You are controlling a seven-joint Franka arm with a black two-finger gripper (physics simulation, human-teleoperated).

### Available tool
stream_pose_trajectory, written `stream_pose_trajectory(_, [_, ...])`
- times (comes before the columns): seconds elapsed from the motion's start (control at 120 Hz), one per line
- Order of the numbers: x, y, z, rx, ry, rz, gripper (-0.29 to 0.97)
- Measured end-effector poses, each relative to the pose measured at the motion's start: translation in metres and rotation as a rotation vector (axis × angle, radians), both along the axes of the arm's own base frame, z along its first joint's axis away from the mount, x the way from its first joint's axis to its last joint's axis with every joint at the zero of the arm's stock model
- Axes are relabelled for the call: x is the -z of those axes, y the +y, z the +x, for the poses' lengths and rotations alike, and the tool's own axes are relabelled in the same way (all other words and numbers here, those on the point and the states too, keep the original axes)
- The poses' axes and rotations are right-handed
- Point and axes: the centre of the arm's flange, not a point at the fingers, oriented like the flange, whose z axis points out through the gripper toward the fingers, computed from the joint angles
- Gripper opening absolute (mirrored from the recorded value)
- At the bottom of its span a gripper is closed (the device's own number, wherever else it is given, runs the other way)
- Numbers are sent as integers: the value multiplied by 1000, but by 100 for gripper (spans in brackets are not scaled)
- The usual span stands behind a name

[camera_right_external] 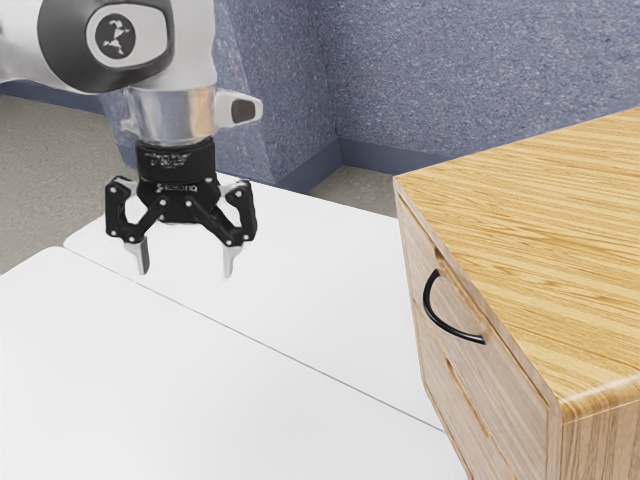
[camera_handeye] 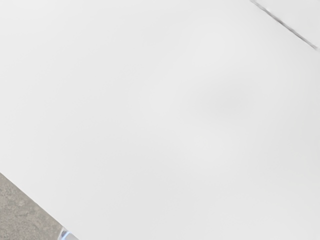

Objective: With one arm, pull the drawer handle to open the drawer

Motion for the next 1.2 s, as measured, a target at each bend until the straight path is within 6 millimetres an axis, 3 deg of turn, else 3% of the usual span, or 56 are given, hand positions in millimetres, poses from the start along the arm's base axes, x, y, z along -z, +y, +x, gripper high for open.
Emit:
stream_pose_trajectory(0.217, [-11,1,16,-212,-151,28,68])
stream_pose_trajectory(0.367, [-91,-10,-5,-318,-324,14,68])
stream_pose_trajectory(0.458, [-108,-47,-21,-345,-348,9,67])
stream_pose_trajectory(0.517, [-110,-68,-27,-355,-346,1,67])
stream_pose_trajectory(0.65, [-110,-88,-36,-420,-356,-13,67])
stream_pose_trajectory(0.817, [-108,-88,-58,-555,-375,-50,67])
stream_pose_trajectory(1.017, [-96,-88,-53,-596,-353,-83,67])
stream_pose_trajectory(1.2, [-76,-104,-51,-601,-341,-60,67])
